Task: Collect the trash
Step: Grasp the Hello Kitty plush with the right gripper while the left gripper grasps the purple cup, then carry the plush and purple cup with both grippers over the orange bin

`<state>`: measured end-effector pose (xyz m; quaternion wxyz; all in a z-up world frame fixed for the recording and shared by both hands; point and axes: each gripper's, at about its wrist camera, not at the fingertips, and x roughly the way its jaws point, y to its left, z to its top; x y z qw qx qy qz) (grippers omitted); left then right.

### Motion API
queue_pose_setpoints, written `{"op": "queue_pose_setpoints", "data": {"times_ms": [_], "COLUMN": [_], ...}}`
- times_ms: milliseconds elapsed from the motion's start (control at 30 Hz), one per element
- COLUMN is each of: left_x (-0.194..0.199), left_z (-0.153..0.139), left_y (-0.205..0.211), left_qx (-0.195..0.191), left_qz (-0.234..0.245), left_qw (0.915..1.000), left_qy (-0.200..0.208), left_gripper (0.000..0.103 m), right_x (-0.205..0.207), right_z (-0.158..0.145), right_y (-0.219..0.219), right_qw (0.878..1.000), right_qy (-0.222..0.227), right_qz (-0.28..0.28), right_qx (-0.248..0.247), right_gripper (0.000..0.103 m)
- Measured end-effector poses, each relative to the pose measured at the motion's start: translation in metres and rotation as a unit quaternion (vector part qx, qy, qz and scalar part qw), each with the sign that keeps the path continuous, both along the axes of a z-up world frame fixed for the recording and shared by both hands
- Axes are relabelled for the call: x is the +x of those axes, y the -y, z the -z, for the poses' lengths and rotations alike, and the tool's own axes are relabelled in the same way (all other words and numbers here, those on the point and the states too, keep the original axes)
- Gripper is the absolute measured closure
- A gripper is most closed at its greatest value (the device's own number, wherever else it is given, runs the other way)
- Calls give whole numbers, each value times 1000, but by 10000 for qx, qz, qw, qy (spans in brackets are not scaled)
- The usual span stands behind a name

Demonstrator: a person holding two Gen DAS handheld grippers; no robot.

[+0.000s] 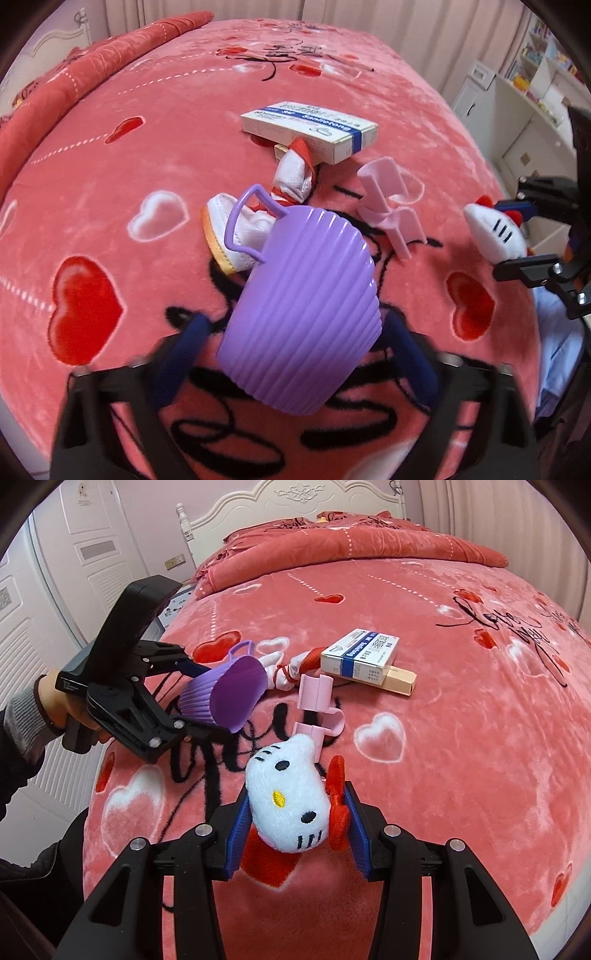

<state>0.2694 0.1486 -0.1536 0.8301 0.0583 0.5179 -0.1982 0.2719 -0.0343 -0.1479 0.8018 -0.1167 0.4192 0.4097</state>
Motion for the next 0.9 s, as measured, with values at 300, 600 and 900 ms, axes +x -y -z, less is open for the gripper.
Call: {"op": "queue_pose_setpoints", "data": {"times_ms": [300, 600, 900], "left_x": [-12, -56, -117], "left_z": [-7, -36, -65], "left_y": [2, 26, 60], "left_qx": [-82, -28, -109], "left_qz": [-144, -127, -112], "left_qw": [9999, 9998, 9994], "left_qy": [-22, 141, 300], "left_gripper": [28, 28, 28], "right_x": [-4, -37, -95], "right_z": [0, -28, -46], "right_y": [5, 27, 59], "right_qw": [9999, 9995, 9991], "right_qy": [-48, 151, 182], "right_qz": [38, 47, 74], "right_qx": [98, 258, 364], "right_gripper": [56, 56, 56]}}
